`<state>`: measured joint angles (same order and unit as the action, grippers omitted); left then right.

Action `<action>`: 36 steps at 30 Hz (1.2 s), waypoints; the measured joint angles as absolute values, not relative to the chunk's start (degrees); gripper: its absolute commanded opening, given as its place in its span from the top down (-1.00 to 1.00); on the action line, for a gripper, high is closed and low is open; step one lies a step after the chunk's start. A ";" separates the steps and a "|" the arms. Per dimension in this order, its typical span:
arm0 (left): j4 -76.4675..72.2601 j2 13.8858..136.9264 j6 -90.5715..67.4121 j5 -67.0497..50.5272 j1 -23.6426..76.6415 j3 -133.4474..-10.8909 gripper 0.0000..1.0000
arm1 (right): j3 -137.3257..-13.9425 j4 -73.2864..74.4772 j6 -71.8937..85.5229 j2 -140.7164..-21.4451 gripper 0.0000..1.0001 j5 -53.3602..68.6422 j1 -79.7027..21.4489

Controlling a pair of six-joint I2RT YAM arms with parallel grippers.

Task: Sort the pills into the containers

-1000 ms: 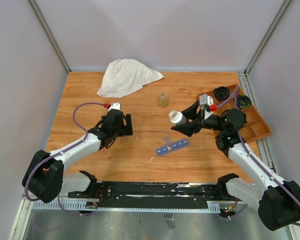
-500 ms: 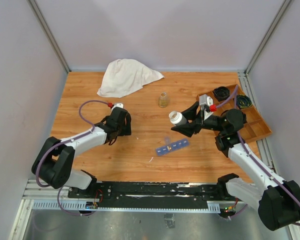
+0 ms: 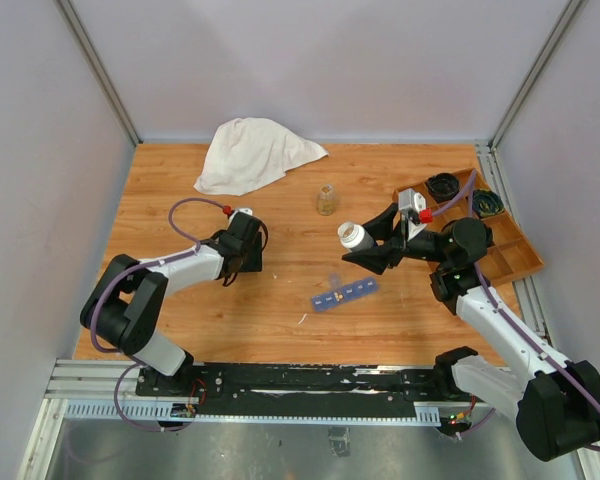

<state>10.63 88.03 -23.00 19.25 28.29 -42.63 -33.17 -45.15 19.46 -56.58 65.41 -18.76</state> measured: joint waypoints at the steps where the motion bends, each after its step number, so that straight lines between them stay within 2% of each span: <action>1: 10.66 88.14 -23.00 19.22 28.25 -42.74 -0.25 | -33.17 -45.15 19.46 -56.58 0.99 65.41 -18.76; 5: 10.63 88.25 -23.00 19.22 28.25 -42.78 -0.25 | -33.17 -45.17 19.46 -56.69 0.99 65.41 -18.76; 11: 10.61 88.92 -22.98 18.81 28.23 -43.42 0.12 | -33.17 -45.15 19.49 -56.88 0.99 65.43 -18.76; 15: 10.61 89.52 -22.98 18.06 28.23 -44.05 0.27 | -33.17 -45.17 19.49 -56.90 0.99 65.43 -18.76; 17: 10.63 89.52 -22.98 17.98 28.23 -44.05 0.24 | -33.17 -45.17 19.49 -56.90 0.99 65.45 -18.76; 23: 11.27 89.34 -23.00 17.06 28.23 -44.21 -0.02 | -33.17 -45.17 19.49 -56.90 0.99 65.45 -18.76; 32: 13.82 88.16 -23.22 16.36 28.23 -44.27 -0.03 | -33.15 -45.17 19.49 -56.90 0.99 65.45 -18.76; 36: 14.31 88.16 -23.44 15.84 28.23 -44.38 -0.10 | -33.15 -45.19 19.49 -56.90 0.99 65.45 -18.76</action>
